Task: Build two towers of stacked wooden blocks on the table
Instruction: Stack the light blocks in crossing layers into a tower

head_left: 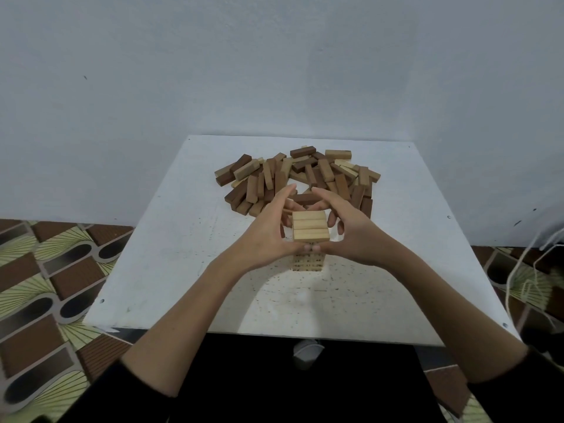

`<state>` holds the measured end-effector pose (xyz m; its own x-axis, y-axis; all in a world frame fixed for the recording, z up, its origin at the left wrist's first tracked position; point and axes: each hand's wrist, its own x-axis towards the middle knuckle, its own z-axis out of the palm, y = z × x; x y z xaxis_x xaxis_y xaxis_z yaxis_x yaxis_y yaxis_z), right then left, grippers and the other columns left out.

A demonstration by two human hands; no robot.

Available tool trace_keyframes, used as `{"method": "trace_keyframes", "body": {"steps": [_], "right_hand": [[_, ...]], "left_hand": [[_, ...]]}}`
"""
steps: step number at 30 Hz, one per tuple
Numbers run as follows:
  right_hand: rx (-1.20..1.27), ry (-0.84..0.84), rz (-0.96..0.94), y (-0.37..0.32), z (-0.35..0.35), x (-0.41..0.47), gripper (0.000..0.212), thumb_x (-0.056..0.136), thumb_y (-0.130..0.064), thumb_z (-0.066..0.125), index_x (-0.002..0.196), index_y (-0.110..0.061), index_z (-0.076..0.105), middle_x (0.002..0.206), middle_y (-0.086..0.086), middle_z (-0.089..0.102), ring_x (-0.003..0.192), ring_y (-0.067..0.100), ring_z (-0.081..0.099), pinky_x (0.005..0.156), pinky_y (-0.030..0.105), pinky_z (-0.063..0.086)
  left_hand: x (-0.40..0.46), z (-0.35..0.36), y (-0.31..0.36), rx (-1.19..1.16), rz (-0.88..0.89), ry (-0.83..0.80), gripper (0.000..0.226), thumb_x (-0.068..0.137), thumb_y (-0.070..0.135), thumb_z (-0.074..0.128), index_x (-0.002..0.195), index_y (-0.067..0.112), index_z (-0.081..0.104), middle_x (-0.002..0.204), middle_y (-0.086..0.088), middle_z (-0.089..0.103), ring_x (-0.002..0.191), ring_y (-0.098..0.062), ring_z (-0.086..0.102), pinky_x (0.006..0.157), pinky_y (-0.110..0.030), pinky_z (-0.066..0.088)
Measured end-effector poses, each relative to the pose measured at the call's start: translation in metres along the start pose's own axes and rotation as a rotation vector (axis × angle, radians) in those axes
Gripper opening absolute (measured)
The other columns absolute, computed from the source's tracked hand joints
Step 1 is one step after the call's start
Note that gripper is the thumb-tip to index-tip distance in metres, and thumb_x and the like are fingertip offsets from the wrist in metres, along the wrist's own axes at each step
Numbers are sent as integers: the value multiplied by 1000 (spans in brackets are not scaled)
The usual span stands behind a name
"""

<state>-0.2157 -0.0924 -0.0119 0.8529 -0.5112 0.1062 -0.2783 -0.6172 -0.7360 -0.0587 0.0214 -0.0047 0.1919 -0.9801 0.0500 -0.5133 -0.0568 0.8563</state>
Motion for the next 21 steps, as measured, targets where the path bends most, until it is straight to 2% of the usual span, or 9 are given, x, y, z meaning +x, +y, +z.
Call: {"method": "trace_keyframes", "body": {"steps": [5,15,19,21], "right_hand": [[31,-2,1,0,0,0,93,71,-12,79,145,-23,24,116,-8,51,85,11,44,72,14,33],[20,9,33,-4,0,0,92,71,-9,78,145,-23,25,112,-6,51,85,12,44,69,12,34],[40,-1,45,-7,0,-1,93,71,-12,79,146,-23,24,110,-11,49,87,13,44,71,16,35],[29,-24,45,-9,-2,-3,100,70,-22,82,147,-25,18,114,-18,46,92,11,42,76,17,37]], "left_hand": [[0,1,-2,-2,1,4,100,70,14,82,148,22,18,120,5,52,88,0,47,74,-15,39],[2,2,-4,-4,-2,18,102,70,12,81,148,24,18,119,5,52,89,-4,48,72,-13,42],[2,2,-5,-25,-10,13,104,69,15,83,148,26,16,120,8,51,87,3,47,73,-13,39],[0,0,-4,-26,1,-11,111,66,26,85,149,27,12,125,9,46,91,9,45,74,-10,38]]}}
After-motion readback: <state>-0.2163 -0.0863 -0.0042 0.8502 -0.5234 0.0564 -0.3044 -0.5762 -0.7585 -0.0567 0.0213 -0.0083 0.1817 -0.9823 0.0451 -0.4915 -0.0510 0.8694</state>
